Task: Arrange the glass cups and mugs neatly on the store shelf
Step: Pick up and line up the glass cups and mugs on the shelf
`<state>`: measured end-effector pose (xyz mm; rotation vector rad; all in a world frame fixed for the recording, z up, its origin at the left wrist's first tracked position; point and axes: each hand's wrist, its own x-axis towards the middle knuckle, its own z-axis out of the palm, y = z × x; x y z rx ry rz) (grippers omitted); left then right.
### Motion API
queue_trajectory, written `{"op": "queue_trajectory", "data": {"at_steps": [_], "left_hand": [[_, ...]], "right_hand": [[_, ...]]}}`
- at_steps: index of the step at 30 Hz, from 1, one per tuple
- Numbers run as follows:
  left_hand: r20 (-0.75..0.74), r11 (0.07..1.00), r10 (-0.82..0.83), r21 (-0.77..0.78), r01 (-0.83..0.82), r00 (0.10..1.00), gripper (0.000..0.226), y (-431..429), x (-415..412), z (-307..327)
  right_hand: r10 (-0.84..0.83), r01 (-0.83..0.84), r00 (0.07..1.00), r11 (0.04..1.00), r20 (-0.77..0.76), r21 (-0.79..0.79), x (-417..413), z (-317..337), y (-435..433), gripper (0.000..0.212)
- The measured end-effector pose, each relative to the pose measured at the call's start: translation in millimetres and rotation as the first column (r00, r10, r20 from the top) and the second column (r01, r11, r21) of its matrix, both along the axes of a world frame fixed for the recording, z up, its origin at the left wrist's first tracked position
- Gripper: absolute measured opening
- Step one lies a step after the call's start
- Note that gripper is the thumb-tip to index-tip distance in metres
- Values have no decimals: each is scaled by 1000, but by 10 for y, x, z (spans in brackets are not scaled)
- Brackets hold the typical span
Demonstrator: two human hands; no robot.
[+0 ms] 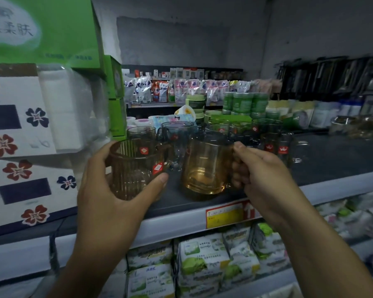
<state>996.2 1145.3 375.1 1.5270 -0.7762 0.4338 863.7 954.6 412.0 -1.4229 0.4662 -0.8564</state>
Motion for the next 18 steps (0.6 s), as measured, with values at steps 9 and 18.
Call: {"op": "queue_trajectory", "data": {"at_steps": [9,18], "left_hand": [[31,961,-249,-114,251,968,81,-667,-689,162],[-5,920,-376,-118,373,927,79,-2110,-2305,110]], "right_hand": [[-74,69,985,997,156,36,-1092,134,-416,44],[-218,223,963,975,160,-16,-2898,71,-1642,38]]}}
